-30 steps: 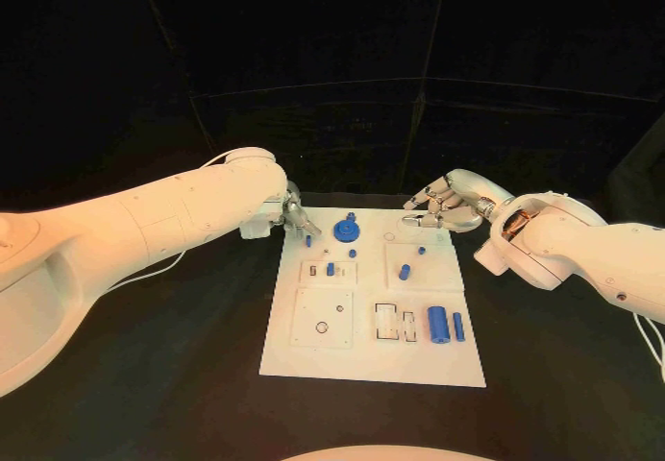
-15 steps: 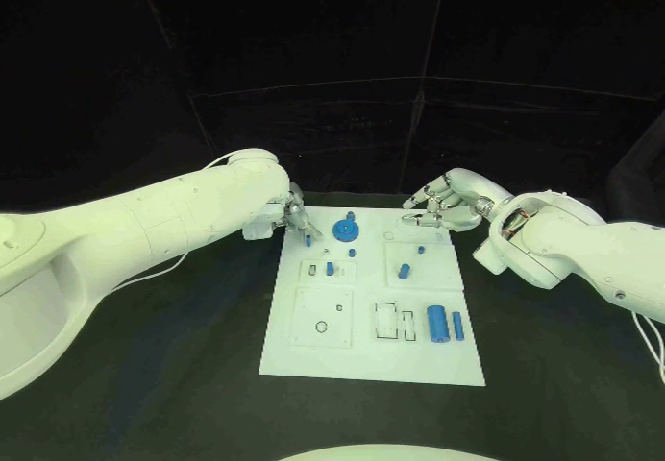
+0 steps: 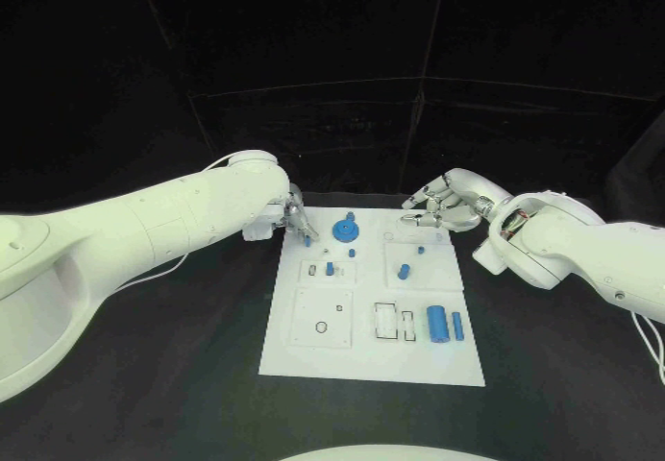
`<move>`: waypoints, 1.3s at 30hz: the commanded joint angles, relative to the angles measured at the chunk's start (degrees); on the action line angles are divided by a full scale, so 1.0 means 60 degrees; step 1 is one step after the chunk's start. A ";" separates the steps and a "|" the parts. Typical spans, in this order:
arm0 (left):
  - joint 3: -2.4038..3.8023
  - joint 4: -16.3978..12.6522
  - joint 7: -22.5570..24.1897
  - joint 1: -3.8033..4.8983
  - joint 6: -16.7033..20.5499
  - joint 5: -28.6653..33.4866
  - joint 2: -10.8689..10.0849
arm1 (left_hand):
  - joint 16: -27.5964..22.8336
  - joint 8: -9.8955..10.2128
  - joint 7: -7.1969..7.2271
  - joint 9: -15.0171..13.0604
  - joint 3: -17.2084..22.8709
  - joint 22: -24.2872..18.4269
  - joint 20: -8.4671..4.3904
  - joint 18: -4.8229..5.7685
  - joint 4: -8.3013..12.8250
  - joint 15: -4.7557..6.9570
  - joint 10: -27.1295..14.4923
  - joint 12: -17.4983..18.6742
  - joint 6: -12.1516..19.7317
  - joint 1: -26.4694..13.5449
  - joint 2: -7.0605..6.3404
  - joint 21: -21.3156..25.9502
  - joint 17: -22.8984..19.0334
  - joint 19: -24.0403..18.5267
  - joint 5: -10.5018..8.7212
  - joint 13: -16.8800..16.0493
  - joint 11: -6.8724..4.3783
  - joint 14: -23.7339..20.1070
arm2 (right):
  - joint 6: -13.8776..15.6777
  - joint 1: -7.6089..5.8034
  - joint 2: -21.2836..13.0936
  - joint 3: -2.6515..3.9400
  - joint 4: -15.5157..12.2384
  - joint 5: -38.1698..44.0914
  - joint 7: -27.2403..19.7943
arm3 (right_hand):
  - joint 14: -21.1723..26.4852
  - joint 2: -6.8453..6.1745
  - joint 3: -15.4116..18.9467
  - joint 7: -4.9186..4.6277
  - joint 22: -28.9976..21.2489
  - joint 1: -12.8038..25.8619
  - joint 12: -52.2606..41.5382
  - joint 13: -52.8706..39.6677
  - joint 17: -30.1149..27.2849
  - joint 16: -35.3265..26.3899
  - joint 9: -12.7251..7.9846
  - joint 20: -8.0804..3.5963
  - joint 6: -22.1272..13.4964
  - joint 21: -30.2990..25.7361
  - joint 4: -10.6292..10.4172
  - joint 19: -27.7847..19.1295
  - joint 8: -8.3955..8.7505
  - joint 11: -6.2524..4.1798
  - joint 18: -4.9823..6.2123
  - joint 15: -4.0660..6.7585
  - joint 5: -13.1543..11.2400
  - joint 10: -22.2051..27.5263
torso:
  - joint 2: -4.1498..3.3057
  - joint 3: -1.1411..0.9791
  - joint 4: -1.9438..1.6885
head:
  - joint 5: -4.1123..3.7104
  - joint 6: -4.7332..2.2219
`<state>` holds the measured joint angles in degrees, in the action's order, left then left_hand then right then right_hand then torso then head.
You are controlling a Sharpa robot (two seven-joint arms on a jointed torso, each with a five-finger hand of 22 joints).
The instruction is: Assemble the parts on the task board
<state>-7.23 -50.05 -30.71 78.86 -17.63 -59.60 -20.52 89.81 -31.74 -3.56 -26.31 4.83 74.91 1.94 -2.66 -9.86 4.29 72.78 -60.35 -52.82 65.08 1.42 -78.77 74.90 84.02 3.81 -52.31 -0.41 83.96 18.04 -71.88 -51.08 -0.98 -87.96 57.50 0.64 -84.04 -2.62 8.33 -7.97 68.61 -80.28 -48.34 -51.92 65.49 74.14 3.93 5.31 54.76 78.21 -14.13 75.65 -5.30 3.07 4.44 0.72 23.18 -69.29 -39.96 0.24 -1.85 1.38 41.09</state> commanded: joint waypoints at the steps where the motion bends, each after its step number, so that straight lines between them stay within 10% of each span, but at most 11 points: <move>1: 0.0003 0.0067 0.0101 0.0006 -0.0026 -0.0056 0.0032 | 0.0031 -0.0033 0.0011 0.0027 0.0032 0.0180 0.0000 -0.0098 0.0061 0.0000 0.0004 -0.0028 -0.0063 0.0137 0.0035 -0.0024 0.2516 0.0134 0.0014 0.0032 -0.0052 0.1007 | -0.0028 -0.0015 0.0007 0.0005 -0.0014 -0.0019 -0.0091 | -0.0177 0.0093 0.0014 -0.0020 -0.0009 -0.0035 0.0030 0.0009 -0.0007 -0.0056 0.0011 -0.0020 0.0015 -0.0050 0.0025 -0.0067 -0.0039 -0.0008 0.0074 0.0085 0.0050 0.0030 | -0.0004 0.0004 0.0007 | 0.0000 0.0003; 9: 0.0003 0.0138 0.0184 -0.0002 0.0034 -0.0056 0.0055 | 0.0031 -0.0029 0.0038 0.0077 0.0235 0.0170 -0.0009 -0.0103 0.0187 0.0014 -0.0009 -0.0002 -0.0071 0.0339 0.0276 -0.0004 0.2516 0.0128 0.0000 0.0083 -0.0074 0.1007 | -0.0032 -0.0015 0.0005 0.0005 -0.0014 -0.0019 -0.0090 | -0.0177 0.0093 0.0014 -0.0020 -0.0009 -0.0035 0.0030 0.0009 -0.0007 -0.0056 0.0011 -0.0020 0.0015 -0.0050 0.0025 -0.0067 -0.0039 -0.0008 0.0074 0.0085 0.0050 0.0030 | -0.0001 0.0000 -0.0004 | -0.0022 0.0015; 20: 0.0004 -0.0108 0.0422 -0.0003 0.0201 0.0150 -0.0106 | 0.0031 -0.0121 0.0075 0.0101 0.2463 0.0158 -0.0076 -0.0110 0.1603 0.0050 0.0006 0.0217 -0.0010 0.1453 0.0413 0.0056 0.2516 0.0113 -0.0129 0.0305 -0.0157 0.1007 | -0.0058 -0.0016 0.0008 0.0006 -0.0005 -0.0019 -0.0089 | -0.0178 0.0101 0.0016 -0.0020 -0.0011 -0.0050 0.0019 0.0004 -0.0011 -0.0062 0.0011 -0.0021 0.0014 -0.0054 0.0030 -0.0065 -0.0041 -0.0008 0.0074 0.0087 0.0082 0.0027 | 0.0014 0.0001 -0.0012 | -0.0023 0.0033; 39: -0.0001 -0.3066 0.0294 0.0017 0.2215 0.0692 -0.1961 | 0.0031 -0.0552 0.0129 -0.0189 0.4357 0.0188 -0.0081 -0.0112 0.2031 0.0080 0.0202 0.0214 0.0047 0.0482 -0.0170 0.0094 0.2516 0.0136 -0.0144 0.0389 -0.0172 0.1007 | -0.0076 -0.0016 -0.0014 0.0005 0.0049 -0.0034 -0.0085 | -0.0178 0.0105 0.0030 -0.0022 -0.0020 -0.0035 0.0019 0.0009 -0.0026 -0.0076 0.0012 -0.0022 0.0017 -0.0062 0.0018 -0.0068 -0.0046 -0.0006 0.0076 0.0086 0.0084 0.0027 | 0.0066 -0.0011 -0.0078 | 0.0017 0.0076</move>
<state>-7.23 -67.37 -29.03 78.96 -9.19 -56.37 -31.88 89.81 -34.88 -3.02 -26.86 25.25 74.91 1.94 -2.66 -3.23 4.29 73.63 -59.23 -52.52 68.48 0.21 -78.35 74.90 84.02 2.65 -50.02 -1.43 83.96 17.92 -71.88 -51.15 -0.98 -87.66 57.50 0.58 -84.04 -2.32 8.33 -7.97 68.57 -80.58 -48.34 -51.94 65.39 73.87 3.93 5.31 54.76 78.21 -14.13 75.65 -5.30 3.07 4.44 0.72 23.49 -69.29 -39.61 0.17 -2.27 1.40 41.52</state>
